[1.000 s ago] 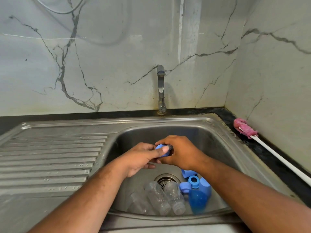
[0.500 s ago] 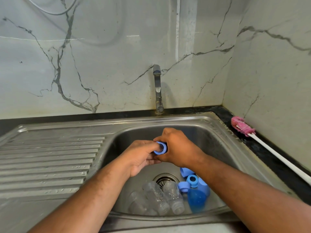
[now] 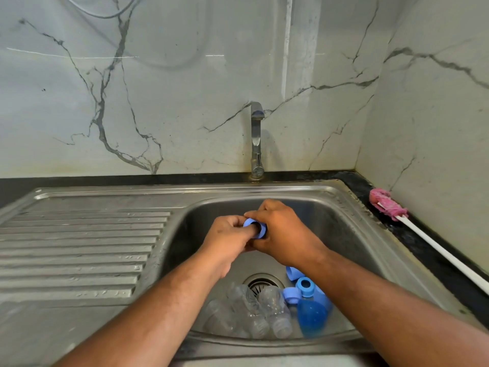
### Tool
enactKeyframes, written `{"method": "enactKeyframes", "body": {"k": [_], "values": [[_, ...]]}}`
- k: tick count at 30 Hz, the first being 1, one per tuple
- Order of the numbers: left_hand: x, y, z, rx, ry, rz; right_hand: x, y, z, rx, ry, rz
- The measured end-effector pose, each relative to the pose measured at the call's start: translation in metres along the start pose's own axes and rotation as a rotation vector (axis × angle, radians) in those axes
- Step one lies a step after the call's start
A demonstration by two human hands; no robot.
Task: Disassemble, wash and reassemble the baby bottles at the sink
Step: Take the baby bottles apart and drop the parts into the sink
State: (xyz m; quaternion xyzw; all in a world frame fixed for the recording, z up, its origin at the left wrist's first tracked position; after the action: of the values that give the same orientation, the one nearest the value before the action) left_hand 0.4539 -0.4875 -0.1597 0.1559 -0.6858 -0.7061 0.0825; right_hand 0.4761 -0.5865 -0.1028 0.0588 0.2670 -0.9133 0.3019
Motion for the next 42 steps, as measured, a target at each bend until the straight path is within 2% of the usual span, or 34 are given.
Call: {"method": "enactKeyframes", "body": {"k": [5, 9, 13, 20, 23, 25, 28, 30, 33, 36, 42], "values": [[0.007, -0.009, -0.016, 0.176, -0.147, 0.153, -0.003, 0.024, 0.002, -0.049, -0.016, -0.083], [0.009, -0.020, -0.010, 0.234, -0.094, 0.270, -0.002, 0.039, -0.004, -0.195, -0.064, -0.179], [0.012, -0.029, -0.004, 0.334, -0.048, 0.390, 0.001, 0.035, -0.010, -0.258, -0.103, -0.167], [0.002, -0.037, 0.005, 0.300, -0.059, 0.369, -0.001, 0.034, 0.000, -0.331, -0.064, -0.160], [-0.005, -0.043, 0.014, 0.188, -0.065, 0.323, -0.004, 0.046, 0.002, -0.337, -0.051, -0.207], [-0.008, -0.045, 0.020, 0.036, -0.097, 0.272, -0.003, 0.058, -0.008, -0.216, -0.142, -0.256], [-0.001, -0.052, 0.020, -0.196, -0.249, 0.263, 0.010, 0.077, -0.049, 0.139, -0.474, -0.291], [0.005, -0.058, 0.016, -0.319, -0.365, 0.298, 0.022, 0.080, -0.069, 0.165, -0.648, -0.295], [0.006, -0.061, 0.012, -0.444, -0.453, 0.279, 0.025, 0.073, -0.075, 0.125, -0.704, -0.266], [0.008, -0.060, 0.003, -0.341, -0.469, 0.261, 0.021, 0.066, -0.070, 0.135, -0.655, -0.218], [0.010, -0.051, -0.009, 0.022, -0.433, 0.283, 0.011, 0.039, -0.047, -0.134, -0.481, -0.090]]}}
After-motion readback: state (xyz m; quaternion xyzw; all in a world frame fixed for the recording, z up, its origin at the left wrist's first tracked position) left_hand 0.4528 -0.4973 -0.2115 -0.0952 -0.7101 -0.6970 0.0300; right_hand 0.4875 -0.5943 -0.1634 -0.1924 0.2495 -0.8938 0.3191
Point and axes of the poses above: each hand's wrist, its own x-axis away from the middle knuckle, its own z-axis out of the back of the hand, y = z × x, the point moved 10 cm from there along -x, towards the middle knuckle, and after that the axes turned 13 degrees about -z, right-handed, at the moved point
